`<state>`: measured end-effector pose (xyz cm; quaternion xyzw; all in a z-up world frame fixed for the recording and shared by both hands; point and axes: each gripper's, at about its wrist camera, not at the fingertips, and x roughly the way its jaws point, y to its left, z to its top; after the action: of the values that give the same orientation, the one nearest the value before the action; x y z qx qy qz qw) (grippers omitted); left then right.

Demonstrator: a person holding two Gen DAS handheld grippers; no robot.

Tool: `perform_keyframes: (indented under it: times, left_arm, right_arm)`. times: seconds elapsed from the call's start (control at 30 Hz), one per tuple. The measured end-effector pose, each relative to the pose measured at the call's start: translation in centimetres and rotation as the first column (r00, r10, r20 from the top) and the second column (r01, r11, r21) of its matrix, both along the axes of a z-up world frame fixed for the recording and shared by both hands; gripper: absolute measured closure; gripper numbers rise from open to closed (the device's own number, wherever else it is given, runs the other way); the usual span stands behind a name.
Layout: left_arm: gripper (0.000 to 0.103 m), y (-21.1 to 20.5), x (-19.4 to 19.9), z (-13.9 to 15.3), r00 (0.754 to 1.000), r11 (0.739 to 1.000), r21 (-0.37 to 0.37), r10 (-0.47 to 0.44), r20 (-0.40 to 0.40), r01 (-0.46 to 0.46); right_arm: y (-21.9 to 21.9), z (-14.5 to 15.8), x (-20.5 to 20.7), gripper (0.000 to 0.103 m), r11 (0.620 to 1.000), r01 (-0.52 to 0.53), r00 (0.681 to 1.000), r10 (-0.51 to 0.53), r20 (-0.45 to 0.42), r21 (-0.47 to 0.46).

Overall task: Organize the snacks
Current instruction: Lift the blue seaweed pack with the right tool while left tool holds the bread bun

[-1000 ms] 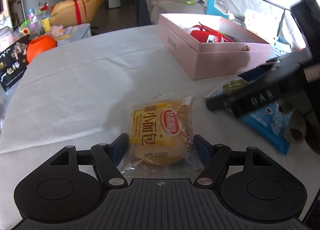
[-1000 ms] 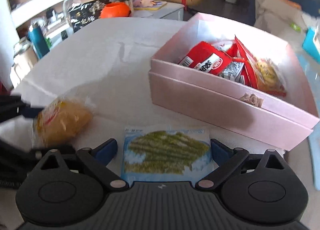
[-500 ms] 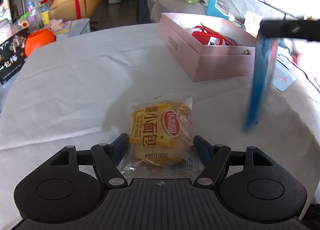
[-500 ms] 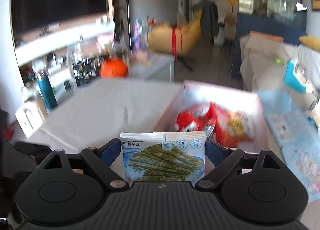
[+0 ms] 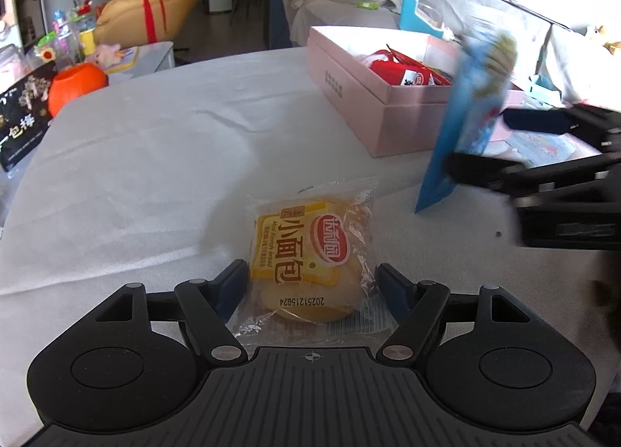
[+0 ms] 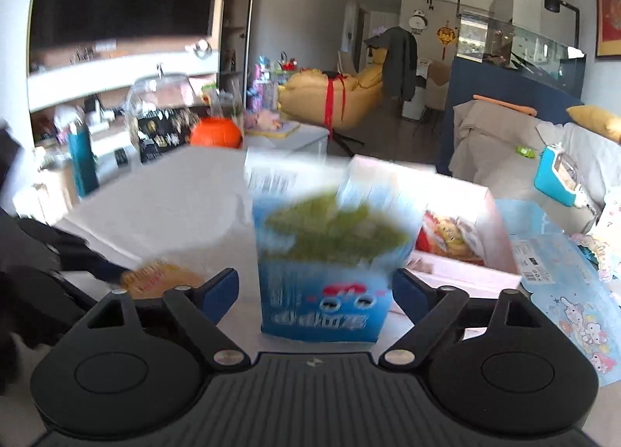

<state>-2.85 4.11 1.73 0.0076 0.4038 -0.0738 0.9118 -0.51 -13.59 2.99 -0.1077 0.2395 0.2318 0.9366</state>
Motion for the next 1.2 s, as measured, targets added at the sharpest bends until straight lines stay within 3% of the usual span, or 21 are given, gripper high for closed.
perform_keyframes:
  times: [0.1,0.47,0.8,0.97,1.2]
  left_arm:
    - [0.025,0.1,0.0,0.0,1.000,1.000,0.001,-0.002,0.002,0.002]
    - [0.024,0.2,-0.2,-0.1,1.000,1.000,-0.008,-0.005,0.014,0.005]
    - [0.024,0.1,-0.1,-0.1,1.000,1.000,-0.020,0.007,0.010,-0.007]
    - [0.024,0.6,0.2,0.5,0.999,0.996,-0.091,-0.007,-0.034,0.004]
    - [0.024,1.2,1.7,0.8,0.995,0.987,-0.159,0.017,-0.095,-0.032]
  right_arm:
    - [1.0,-1.2,1.4,0.016,0.999,0.045,0.999,-0.045,-0.019,-0.014]
    - [0.4,-1.0,5.7,0.019,0.988,0.110,0.982,-0.092,-0.163,0.109]
    - [-2.0,1.0,2.0,0.021,0.995,0.045,0.970,-0.021,-0.241,0.093]
    - [-3.1,0.6,0.1,0.021,0.996,0.033,0.955,-0.007,-0.296,0.084]
    - [-3.6,-1.0,-1.0,0.021,0.998,0.062,0.951,-0.051,-0.306,0.027]
